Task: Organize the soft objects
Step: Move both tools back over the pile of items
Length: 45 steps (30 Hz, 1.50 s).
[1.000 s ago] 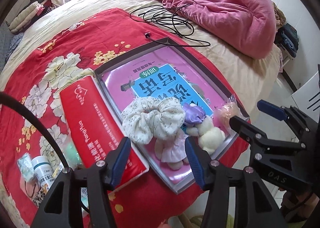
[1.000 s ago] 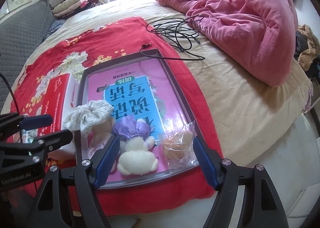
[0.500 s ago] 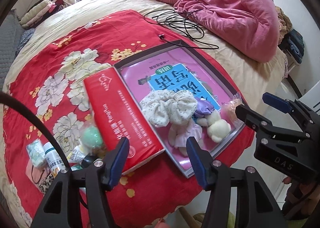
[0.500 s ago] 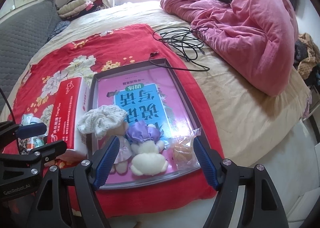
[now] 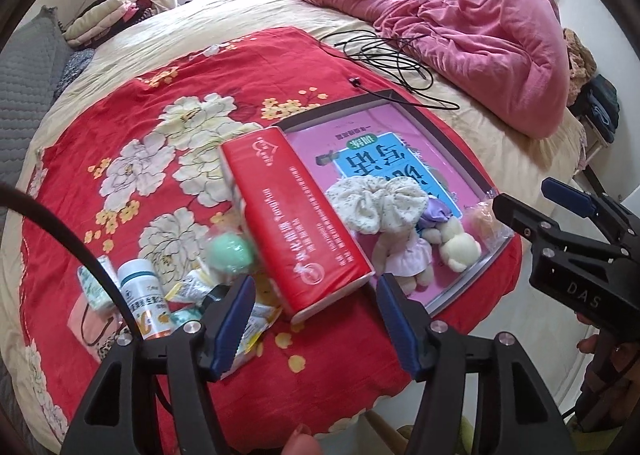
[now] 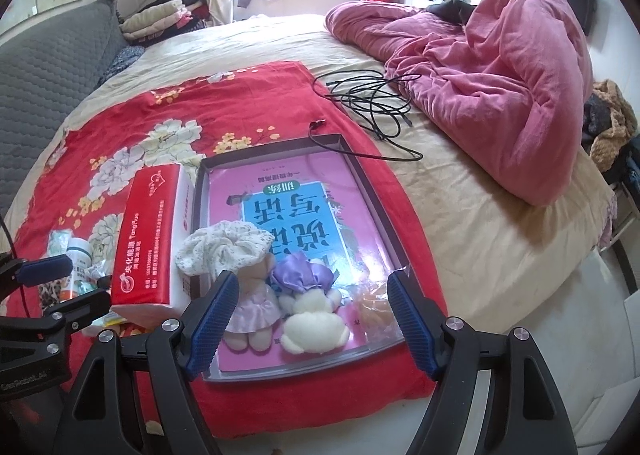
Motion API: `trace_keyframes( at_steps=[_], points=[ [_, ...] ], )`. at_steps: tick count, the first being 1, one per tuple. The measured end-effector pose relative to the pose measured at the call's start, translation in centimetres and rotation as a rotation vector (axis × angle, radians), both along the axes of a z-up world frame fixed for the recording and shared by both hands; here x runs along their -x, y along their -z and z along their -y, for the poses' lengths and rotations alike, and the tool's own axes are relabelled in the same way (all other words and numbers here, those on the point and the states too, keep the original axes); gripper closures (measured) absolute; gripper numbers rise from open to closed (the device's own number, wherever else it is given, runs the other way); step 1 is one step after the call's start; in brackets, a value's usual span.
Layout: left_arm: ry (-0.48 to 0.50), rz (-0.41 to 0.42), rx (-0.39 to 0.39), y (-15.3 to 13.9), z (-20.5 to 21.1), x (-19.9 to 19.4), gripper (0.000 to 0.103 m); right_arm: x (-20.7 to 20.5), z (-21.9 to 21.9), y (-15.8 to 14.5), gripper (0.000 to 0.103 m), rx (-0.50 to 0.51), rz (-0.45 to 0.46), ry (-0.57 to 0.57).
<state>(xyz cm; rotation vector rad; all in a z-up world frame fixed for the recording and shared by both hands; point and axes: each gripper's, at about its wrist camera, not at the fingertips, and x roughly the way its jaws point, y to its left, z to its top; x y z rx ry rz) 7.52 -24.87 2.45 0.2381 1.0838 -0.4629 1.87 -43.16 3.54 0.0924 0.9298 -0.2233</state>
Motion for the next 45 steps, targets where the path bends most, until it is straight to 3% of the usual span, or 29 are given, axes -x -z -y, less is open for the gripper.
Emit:
trace_keyframes(
  at_steps=[20, 28, 45],
  points=[
    [-0.12, 0.004, 0.03, -1.3, -6.4, 0.7, 0.04, -0.7, -5.1, -1.6, 0.025, 0.003, 0.037, -0.087],
    [-0.169, 0.001, 0.046, -1.0, -9.3, 0.8, 0.039, -1.4, -9.4, -1.8, 0.025, -0.002, 0.039, -0.168],
    [-0.373, -0.003, 0.066, -0.2, -20.4, -0.9, 0.039, -3.0, -16.1, -1.6, 0.025, 0.014, 0.022, -0.288]
  ],
)
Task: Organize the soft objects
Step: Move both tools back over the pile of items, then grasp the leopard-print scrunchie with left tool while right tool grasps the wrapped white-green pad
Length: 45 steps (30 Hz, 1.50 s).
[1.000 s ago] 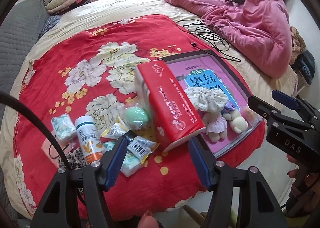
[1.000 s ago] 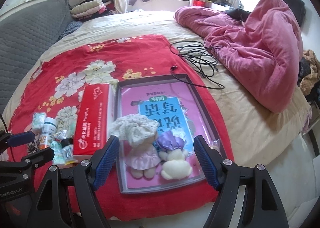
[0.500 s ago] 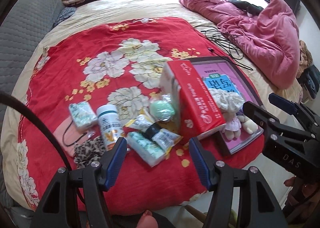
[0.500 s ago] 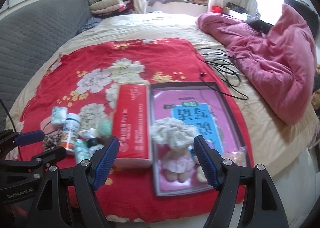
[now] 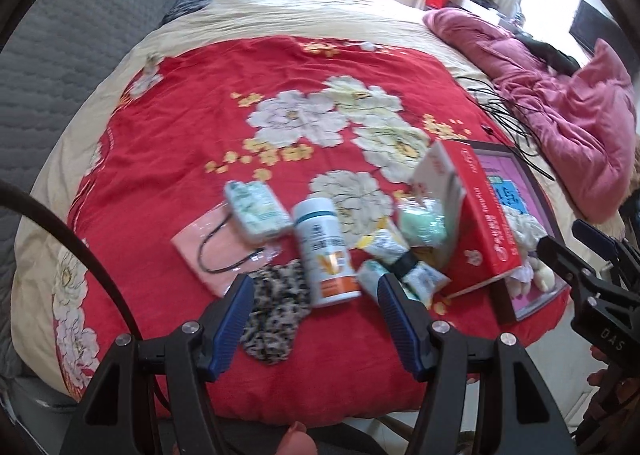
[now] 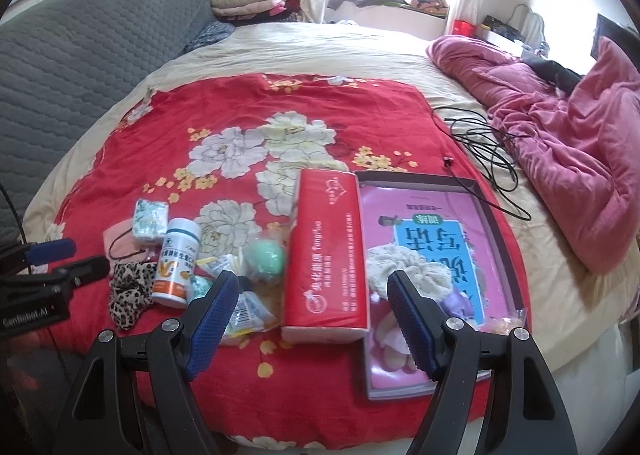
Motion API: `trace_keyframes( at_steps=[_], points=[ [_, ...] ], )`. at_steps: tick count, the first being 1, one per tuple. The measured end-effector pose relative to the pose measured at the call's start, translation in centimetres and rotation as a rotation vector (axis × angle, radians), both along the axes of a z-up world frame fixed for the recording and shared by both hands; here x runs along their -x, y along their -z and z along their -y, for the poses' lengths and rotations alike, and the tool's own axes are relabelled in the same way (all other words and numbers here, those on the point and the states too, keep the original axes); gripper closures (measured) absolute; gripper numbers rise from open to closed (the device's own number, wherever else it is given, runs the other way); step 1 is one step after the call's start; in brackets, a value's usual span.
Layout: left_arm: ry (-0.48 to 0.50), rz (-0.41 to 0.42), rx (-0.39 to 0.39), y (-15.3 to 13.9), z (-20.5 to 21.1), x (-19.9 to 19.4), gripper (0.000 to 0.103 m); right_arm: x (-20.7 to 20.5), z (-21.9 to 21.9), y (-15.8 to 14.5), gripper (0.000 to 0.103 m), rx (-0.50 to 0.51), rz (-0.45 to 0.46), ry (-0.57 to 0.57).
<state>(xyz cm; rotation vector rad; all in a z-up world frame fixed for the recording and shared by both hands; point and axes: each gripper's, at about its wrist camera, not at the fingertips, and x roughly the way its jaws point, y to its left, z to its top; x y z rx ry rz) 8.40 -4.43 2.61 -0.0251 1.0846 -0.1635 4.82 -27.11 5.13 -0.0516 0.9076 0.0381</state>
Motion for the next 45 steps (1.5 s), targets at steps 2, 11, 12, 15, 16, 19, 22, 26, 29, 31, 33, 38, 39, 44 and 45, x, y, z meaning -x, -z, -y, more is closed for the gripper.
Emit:
trace_keyframes(
  at_steps=[2, 11, 12, 15, 16, 19, 22, 26, 29, 31, 33, 38, 39, 44, 45],
  points=[
    [-0.01, -0.003, -0.001, 0.1, -0.9, 0.0, 0.039, -0.2, -0.4, 0.1, 0.025, 0.0, -0.003, -0.011],
    [-0.076, -0.021, 0.035, 0.7, -5.3, 0.1, 0.039, -0.5, -2.6, 0.5, 0.025, 0.001, -0.01, -0.067],
    [-0.083, -0.029, 0.029, 1.0, -5.7, 0.2, 0.039, -0.5, -2.8, 0.5, 0.025, 0.002, -0.011, -0.072],
    [-0.092, -0.046, 0.028, 1.6, -6.5, 0.3, 0.039, -0.4, -3.5, 0.8, 0.025, 0.002, -0.014, -0.096],
    [-0.089, -0.056, 0.034, 1.9, -6.6, 0.4, 0.039, -0.4, -3.8, 1.0, 0.025, 0.003, -0.019, -0.104],
    [-0.074, -0.088, 0.057, 3.0, -7.0, 0.8, 0.039, -0.5, -4.8, 1.6, 0.025, 0.003, -0.032, -0.135],
    [-0.054, -0.139, 0.062, 4.6, -6.9, 1.1, 0.039, -0.5, -5.6, 2.2, 0.025, 0.012, -0.046, -0.166],
    [-0.038, -0.184, 0.099, 6.4, -6.6, 1.3, 0.039, -0.5, -6.7, 3.2, 0.025, 0.013, -0.066, -0.203],
    [-0.019, -0.213, 0.072, 7.7, -5.8, 1.2, 0.039, -0.5, -7.2, 3.8, 0.025, 0.013, -0.082, -0.224],
    [-0.016, -0.222, 0.062, 8.3, -5.5, 1.0, 0.039, -0.5, -7.4, 4.4, 0.025, 0.011, -0.098, -0.242],
    [-0.016, -0.243, 0.053, 9.1, -5.2, 0.5, 0.039, -0.5, -7.8, 5.1, 0.025, 0.013, -0.109, -0.265],
    [-0.012, -0.267, 0.058, 10.4, -5.0, -0.3, 0.039, -0.6, -8.9, 7.3, 0.025, 0.047, -0.145, -0.308],
    [-0.013, -0.271, 0.06, 10.6, -5.0, -0.4, 0.039, -0.7, -9.2, 7.8, 0.025, 0.053, -0.15, -0.317],
    [-0.019, -0.286, 0.066, 11.3, -5.3, -0.8, 0.039, -1.4, -10.4, 9.7, 0.025, 0.092, -0.169, -0.356],
    [-0.021, -0.288, 0.071, 11.4, -5.3, -0.9, 0.039, -1.6, -10.7, 10.1, 0.028, 0.097, -0.175, -0.367]
  ],
)
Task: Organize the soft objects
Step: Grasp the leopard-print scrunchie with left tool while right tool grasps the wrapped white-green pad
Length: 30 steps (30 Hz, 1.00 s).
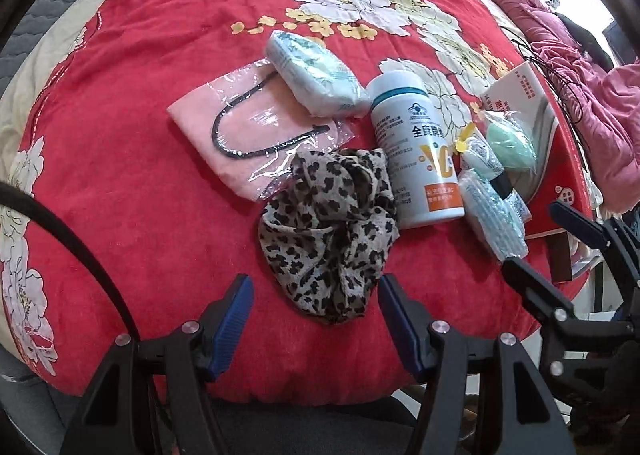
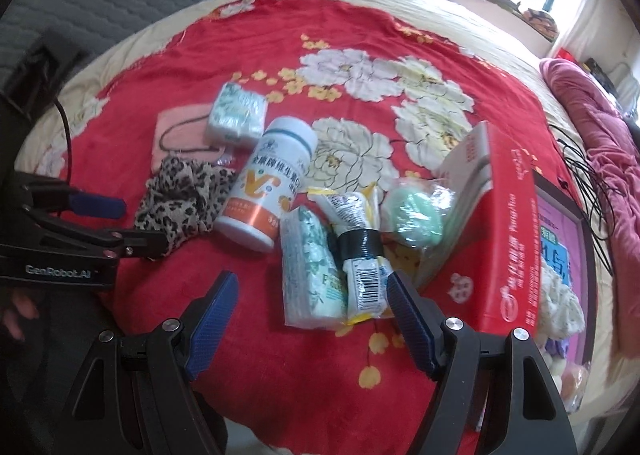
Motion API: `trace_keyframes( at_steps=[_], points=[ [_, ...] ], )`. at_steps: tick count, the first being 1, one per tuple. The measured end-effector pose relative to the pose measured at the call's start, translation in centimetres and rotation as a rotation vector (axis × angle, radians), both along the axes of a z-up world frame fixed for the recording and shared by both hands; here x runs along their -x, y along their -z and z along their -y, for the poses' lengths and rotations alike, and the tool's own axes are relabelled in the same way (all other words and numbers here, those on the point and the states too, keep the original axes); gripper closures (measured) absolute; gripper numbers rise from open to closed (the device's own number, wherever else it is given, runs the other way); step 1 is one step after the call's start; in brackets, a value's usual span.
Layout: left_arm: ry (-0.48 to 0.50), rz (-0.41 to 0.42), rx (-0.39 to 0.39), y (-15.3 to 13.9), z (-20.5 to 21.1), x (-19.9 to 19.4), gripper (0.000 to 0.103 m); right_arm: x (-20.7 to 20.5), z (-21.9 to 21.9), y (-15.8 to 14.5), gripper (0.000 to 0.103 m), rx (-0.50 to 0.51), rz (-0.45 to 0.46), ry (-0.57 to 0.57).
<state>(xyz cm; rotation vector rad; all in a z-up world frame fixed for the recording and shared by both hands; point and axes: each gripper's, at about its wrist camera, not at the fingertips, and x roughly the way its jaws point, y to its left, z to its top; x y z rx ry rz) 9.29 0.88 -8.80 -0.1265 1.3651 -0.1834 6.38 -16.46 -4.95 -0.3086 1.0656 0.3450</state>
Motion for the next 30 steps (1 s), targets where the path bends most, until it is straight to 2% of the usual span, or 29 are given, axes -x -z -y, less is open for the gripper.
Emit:
trace_keyframes(
  at_steps=[2, 4, 7, 9, 13, 19, 24, 30],
  points=[
    [-0.006, -0.002, 0.011, 0.1, -0.1, -0.1, 0.039, -0.2, -0.5, 0.5, 0.031, 0.015, 0.001, -0.011],
    [-0.011, -0.006, 0.021, 0.2, -0.3, -0.1, 0.039, -0.4, -1.0, 1.0, 0.044, 0.035, 0.001, -0.028],
    [-0.012, -0.011, 0.033, 0.4, -0.2, -0.3, 0.039, -0.7, -1.5, 1.8, 0.054, 0.067, -0.008, -0.044],
    [-0.008, -0.013, 0.031, 0.5, -0.1, -0.4, 0.039, -1.0, -1.7, 2.6, 0.056, 0.09, -0.02, -0.049],
    [-0.006, -0.018, 0.037, 0.8, 0.1, -0.6, 0.04, -1.7, -1.5, 3.7, 0.07, 0.111, -0.036, -0.03],
    [-0.006, -0.027, 0.037, 1.2, 0.6, -0.9, 0.058, -2.4, -0.6, 4.0, 0.075, 0.055, -0.062, -0.003],
    [-0.003, -0.026, 0.073, 1.0, 0.8, -1.1, 0.087, -2.4, 0.2, 3.4, 0.076, -0.005, -0.079, 0.018],
    [-0.015, -0.012, 0.128, -0.1, 0.0, -0.8, 0.091, -2.0, 1.1, 2.6, 0.077, -0.085, -0.102, 0.038]
  ],
)
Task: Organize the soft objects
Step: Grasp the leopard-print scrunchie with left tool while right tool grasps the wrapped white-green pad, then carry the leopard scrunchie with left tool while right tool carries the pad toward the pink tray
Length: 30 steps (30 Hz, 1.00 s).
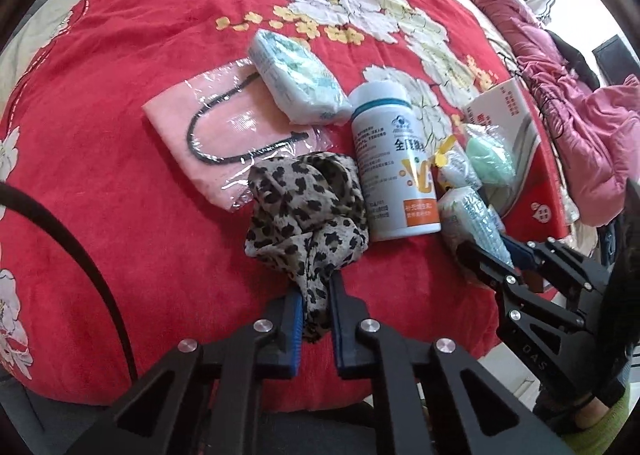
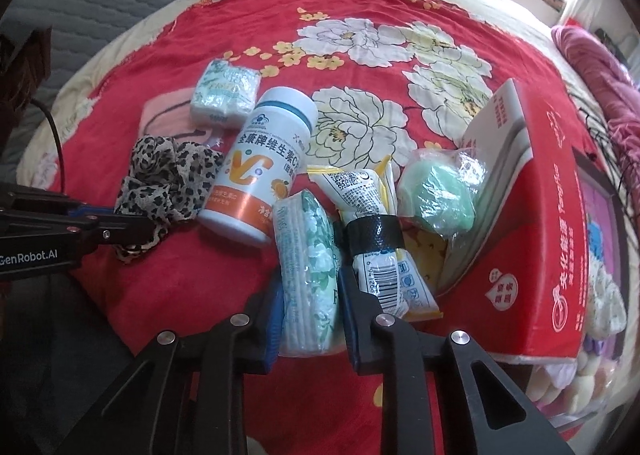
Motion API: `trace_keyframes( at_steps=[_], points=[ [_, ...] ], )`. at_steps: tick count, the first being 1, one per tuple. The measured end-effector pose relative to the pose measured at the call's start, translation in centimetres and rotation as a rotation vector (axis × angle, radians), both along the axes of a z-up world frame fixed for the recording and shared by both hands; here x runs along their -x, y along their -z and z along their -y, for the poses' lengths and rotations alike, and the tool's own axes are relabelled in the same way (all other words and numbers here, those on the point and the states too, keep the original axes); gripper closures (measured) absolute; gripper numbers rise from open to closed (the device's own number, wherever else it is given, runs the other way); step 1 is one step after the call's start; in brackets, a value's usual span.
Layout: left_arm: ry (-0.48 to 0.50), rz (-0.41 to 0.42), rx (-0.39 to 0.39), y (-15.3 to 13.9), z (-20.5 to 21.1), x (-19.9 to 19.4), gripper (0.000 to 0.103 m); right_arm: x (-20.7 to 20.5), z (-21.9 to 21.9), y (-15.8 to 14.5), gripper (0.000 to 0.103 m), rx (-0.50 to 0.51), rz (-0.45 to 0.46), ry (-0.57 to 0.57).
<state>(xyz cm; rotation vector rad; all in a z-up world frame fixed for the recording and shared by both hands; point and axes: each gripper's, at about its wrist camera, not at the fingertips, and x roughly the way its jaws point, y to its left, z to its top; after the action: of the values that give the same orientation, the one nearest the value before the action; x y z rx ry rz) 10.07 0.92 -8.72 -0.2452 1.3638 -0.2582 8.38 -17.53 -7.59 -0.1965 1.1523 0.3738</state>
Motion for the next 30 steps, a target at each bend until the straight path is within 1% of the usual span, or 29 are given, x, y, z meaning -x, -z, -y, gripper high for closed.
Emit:
trace_keyframes(
  at_steps=[4, 11, 16, 22, 30],
  points=[
    [-0.009, 0.026, 0.017, -1.5, -0.4, 0.4, 0.092, 0.0, 0.8, -0.7, 0.078, -0.084, -0.023, 0.03],
    [-0.002, 0.086, 0.008, -4.1, -0.1, 0.9, 0.091, 0.3, 1.7, -2.5, 0.079, -0.15, -0.003, 0.051],
    [0.01, 0.116, 0.005, -5.6, 0.2, 1.4, 0.091, 0.4, 2.6, -3.8, 0.079, -0.181, 0.02, 0.074],
    [0.029, 0.138, -0.008, -6.6, 1.2, 1.9, 0.092, 0.9, 3.5, -4.9, 0.079, -0.201, 0.036, 0.097],
    [0.073, 0.168, -0.012, -8.4, 3.5, 2.4, 0.092, 1.9, 4.3, -7.7, 0.079, -0.227, 0.091, 0.11]
  ],
)
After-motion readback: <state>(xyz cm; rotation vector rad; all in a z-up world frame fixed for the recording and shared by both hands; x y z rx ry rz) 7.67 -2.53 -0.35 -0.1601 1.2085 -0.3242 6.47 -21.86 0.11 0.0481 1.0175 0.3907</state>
